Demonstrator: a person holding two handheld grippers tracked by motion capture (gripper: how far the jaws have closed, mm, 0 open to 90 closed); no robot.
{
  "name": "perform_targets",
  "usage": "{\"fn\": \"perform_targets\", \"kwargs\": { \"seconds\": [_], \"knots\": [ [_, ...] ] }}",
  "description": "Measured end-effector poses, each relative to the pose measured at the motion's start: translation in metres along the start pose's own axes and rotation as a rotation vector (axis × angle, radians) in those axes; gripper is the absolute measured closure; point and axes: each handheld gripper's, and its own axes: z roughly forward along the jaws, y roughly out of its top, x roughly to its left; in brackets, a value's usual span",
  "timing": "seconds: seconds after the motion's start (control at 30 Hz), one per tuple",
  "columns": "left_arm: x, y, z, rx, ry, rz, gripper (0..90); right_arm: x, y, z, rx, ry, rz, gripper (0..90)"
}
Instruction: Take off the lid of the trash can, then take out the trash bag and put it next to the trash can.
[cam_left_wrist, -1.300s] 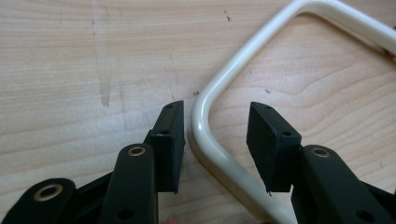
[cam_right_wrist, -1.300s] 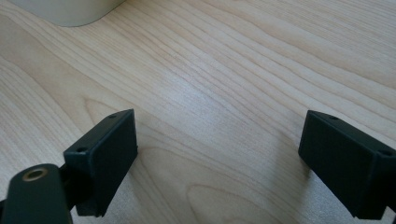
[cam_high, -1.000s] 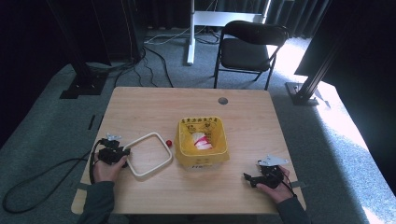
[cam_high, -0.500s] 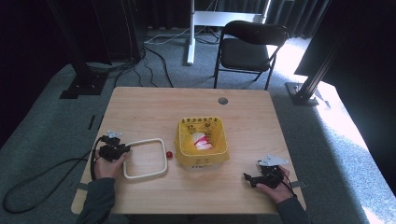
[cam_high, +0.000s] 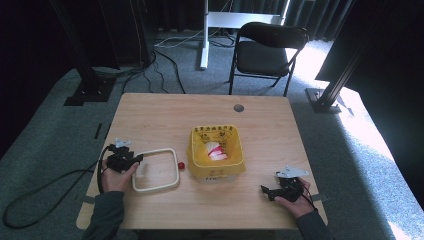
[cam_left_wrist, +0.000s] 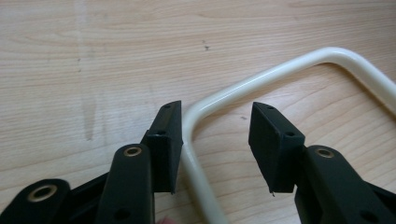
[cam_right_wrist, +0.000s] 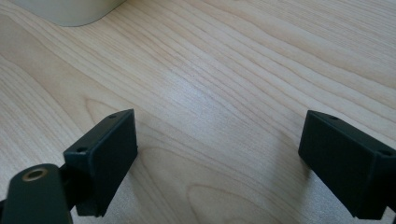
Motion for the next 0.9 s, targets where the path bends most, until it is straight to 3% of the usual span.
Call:
{"fn": "perform_targets", "kwargs": {
  "seconds": [0.23,0.43,0.9],
  "knots": [
    [-0.016,0.006,-0.003,-0.01,-0.031,0.045,52.0,0.0,0.0,0.0,0.0,0.0,0.0,10.9],
    [-0.023,0.01,-0.006,-0.027,-0.067,0.056,49.9,0.0,0.0,0.0,0.0,0.0,0.0,11.0],
    [-0.043,0.017,-0.013,-0.052,-0.139,0.124,44.8,0.0,0.0,0.0,-0.002,0.004,0.003,11.5]
  ]
}}
